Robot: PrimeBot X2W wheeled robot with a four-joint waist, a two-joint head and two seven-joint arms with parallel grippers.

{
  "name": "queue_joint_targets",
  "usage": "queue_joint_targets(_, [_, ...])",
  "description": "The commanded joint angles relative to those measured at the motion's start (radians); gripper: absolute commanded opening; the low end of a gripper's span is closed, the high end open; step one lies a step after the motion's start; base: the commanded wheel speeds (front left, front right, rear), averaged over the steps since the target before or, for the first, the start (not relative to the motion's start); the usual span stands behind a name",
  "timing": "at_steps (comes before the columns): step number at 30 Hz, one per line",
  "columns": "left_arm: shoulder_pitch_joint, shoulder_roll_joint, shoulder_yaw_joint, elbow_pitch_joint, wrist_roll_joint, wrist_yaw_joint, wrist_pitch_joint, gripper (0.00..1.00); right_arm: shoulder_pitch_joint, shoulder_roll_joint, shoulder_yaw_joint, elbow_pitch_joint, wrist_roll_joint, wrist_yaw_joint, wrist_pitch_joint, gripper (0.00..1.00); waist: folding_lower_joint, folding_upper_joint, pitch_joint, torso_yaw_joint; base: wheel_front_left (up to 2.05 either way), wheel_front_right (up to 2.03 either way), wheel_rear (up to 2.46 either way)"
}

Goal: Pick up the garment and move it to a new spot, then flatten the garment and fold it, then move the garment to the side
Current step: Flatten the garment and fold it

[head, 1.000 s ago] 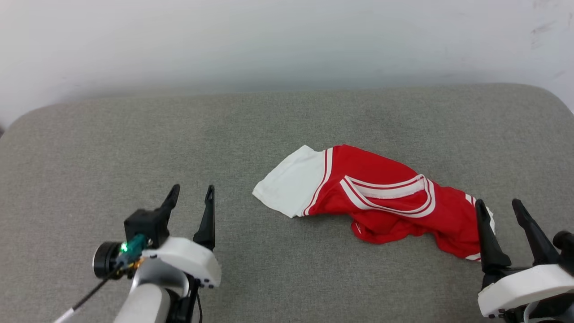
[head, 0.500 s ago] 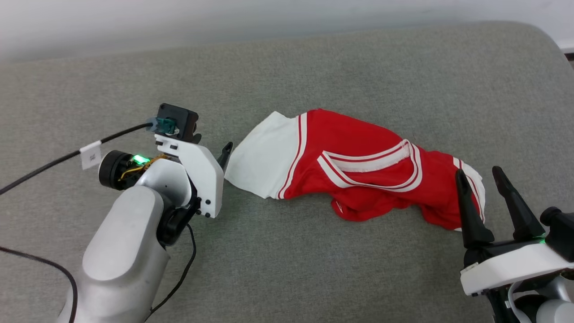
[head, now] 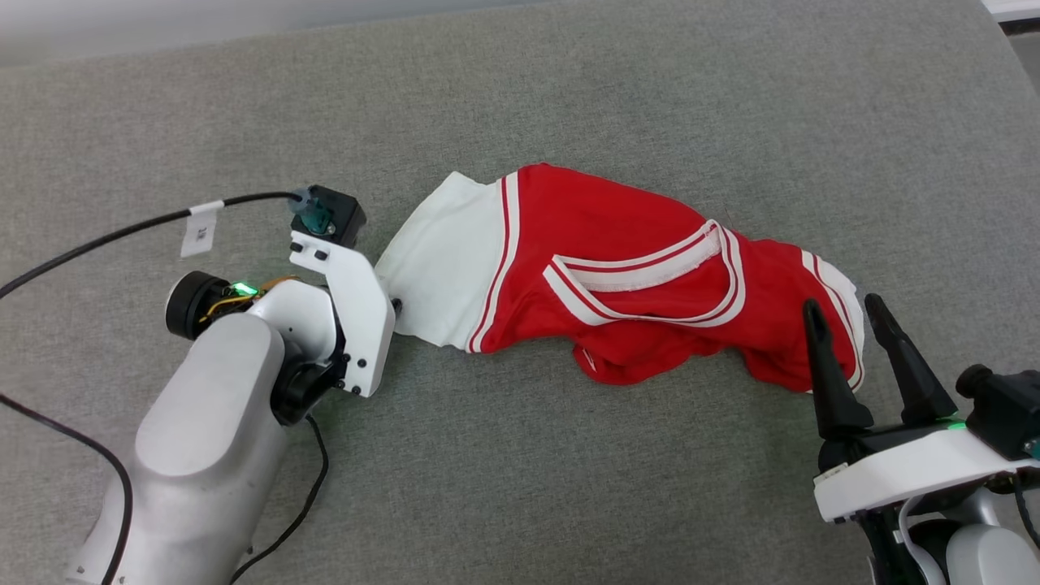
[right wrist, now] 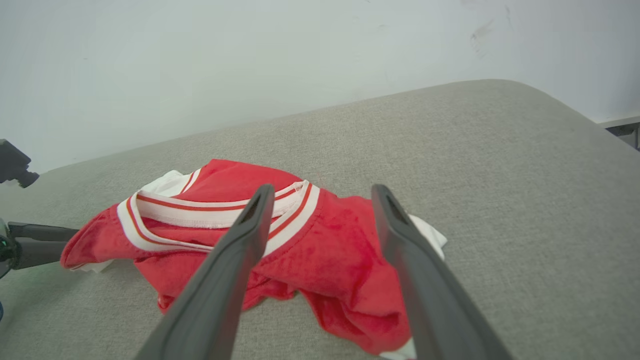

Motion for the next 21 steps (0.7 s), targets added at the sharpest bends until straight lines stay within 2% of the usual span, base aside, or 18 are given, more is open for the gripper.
queue_joint_targets(1, [0.084,-0.022,-0.05,0.071,-0.017,-0.008,0.058,1.0,-0.015,0.003,-0.001,0.006,0.007,0.0,-0.007,1.0,0.0001,0.0,0.002,-0.002,0.0,0.0,0.0])
queue_joint_targets(2, [0.088,-0.026,-0.063,0.071,-0.023,-0.01,0.066,0.78,-0.016,0.003,-0.002,0.01,0.011,0.0,-0.007,1.0,0.0001,0.0,0.002,-0.003,0.0,0.0,0.0])
queue_joint_targets(4, [0.09,-0.03,-0.077,0.066,-0.038,-0.013,0.063,0.0,-0.019,0.003,-0.004,0.016,0.013,0.0,-0.008,1.0,0.0001,0.0,0.0,-0.002,0.0,0.0,0.0])
queue_joint_targets(10, [0.083,0.008,-0.052,0.009,-0.021,0.004,-0.06,0.0,-0.007,0.003,-0.021,0.028,0.012,0.0,0.002,1.0,0.0001,0.0,-0.034,0.018,0.0,0.0,0.0])
queue_joint_targets(14, [0.117,0.034,-0.015,-0.058,-0.015,0.045,-0.141,0.0,0.01,0.003,-0.04,0.026,0.004,0.0,0.01,1.0,0.0001,0.0,-0.069,0.044,0.0,0.0,0.0])
queue_joint_targets(21, [0.277,0.093,0.048,-0.229,-0.035,0.133,-0.205,0.0,0.037,0.002,-0.073,0.005,-0.009,0.0,0.036,1.0,0.0001,0.0,-0.113,0.101,0.0,0.0,0.0])
